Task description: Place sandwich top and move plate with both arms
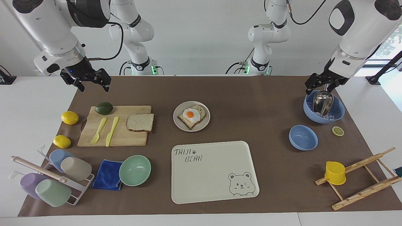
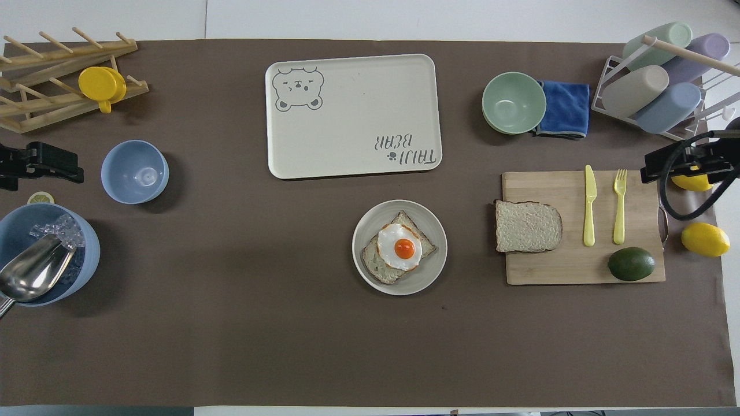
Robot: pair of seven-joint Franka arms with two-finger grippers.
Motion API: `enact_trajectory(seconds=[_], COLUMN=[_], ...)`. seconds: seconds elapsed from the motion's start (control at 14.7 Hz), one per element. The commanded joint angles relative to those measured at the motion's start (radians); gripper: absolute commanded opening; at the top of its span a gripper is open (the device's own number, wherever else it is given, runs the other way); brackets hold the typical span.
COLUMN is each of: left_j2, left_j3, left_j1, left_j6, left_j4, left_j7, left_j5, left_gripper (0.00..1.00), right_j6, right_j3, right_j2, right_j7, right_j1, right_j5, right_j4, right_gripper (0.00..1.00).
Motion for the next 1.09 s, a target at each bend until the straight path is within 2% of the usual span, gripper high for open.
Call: enact_trajectory(seconds=[0.0, 0.61, 0.75, 0.89, 1.02], left_j2=[-0.015, -0.015, -0.015, -0.015, -0.015], left_j3=[-0.001, -0.001, -0.001, -0.001, -0.001], left_j1=[0.005, 0.005, 0.005, 0.005, 0.005], left_j6=[0.004, 0.004, 0.004, 0.004, 0.004], left_j4=[-0.013, -0.013, -0.013, -0.013, -0.013], left_j7=[0.000, 0.000, 0.000, 0.000, 0.000], left_j5=[-0.011, -0.011, -0.011, -0.011, -0.011], left_gripper=[1.00, 1.00, 1.00, 1.00, 1.00], right_j6=[0.000, -0.020, -0.020, -0.016, -0.008], right_j3=[0.012, 0.016, 0.076, 0.156, 0.182], right_j2=[-0.003, -0.023, -0.001, 0.053, 0.107], right_j7=[-0.024, -0.032, 0.000, 0.141, 0.270], right_j1=[-0.014, -0.011, -0.002, 0.024, 0.103], right_j5=[-0.010, 0.002, -0.069, -0.171, -0.250], right_j4=[-0.005, -0.031, -0.036, -0.036, -0.036], right_gripper=[1.00, 1.00, 1.00, 1.00, 1.00])
